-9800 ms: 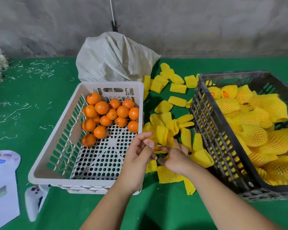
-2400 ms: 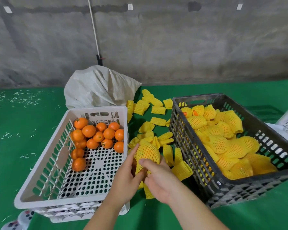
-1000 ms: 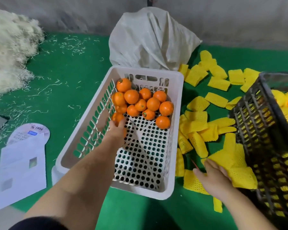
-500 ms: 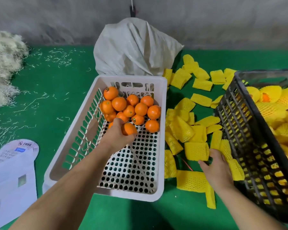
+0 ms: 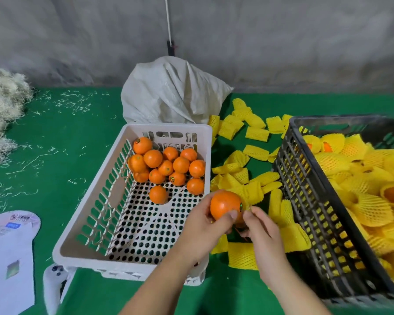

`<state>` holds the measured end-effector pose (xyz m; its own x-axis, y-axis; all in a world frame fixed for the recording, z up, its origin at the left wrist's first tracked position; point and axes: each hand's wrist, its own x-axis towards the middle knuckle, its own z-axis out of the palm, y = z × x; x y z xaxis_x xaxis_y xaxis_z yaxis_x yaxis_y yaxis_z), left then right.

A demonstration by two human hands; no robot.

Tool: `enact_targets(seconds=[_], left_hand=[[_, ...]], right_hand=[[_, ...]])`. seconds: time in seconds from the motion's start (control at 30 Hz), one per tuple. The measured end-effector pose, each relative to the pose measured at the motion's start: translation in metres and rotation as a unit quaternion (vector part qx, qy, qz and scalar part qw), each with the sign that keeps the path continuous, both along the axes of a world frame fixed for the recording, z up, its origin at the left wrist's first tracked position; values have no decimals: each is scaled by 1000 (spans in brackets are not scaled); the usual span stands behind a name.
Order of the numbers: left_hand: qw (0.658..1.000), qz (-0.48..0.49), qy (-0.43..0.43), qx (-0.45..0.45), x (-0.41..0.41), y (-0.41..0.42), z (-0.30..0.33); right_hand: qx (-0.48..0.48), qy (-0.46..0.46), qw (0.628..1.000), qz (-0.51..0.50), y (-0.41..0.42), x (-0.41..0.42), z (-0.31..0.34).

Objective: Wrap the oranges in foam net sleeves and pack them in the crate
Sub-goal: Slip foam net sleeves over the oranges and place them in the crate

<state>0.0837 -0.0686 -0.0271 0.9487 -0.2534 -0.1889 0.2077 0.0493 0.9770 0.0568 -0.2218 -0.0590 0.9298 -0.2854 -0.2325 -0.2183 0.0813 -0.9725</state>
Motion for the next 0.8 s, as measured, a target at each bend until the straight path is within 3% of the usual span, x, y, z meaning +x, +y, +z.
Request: enact_targets(seconds=[0.07,0.17,0.33,0.57,0.7,0.8], left_hand=[[999,-27,19,6,5,8,4],[995,-86,41,-8,4,15,7],[996,-81,40,-12,-8,10,10],[977,-130,109,-130,-24,-8,10],[962,-169,114,-183,-27,0,6],[954,-184,110,-209,-27,1,6]], right_hand=[[82,-4,996,15,2,-8,3],[71,-11,997,21,-5,-10,11],[-68,-32,997,33,-18,-13,27],[-229,-80,970,19,-30,-21,44],[-366,-113,923,29,-35,-26,43],[-392,-142,909,31,-30,-28,39]])
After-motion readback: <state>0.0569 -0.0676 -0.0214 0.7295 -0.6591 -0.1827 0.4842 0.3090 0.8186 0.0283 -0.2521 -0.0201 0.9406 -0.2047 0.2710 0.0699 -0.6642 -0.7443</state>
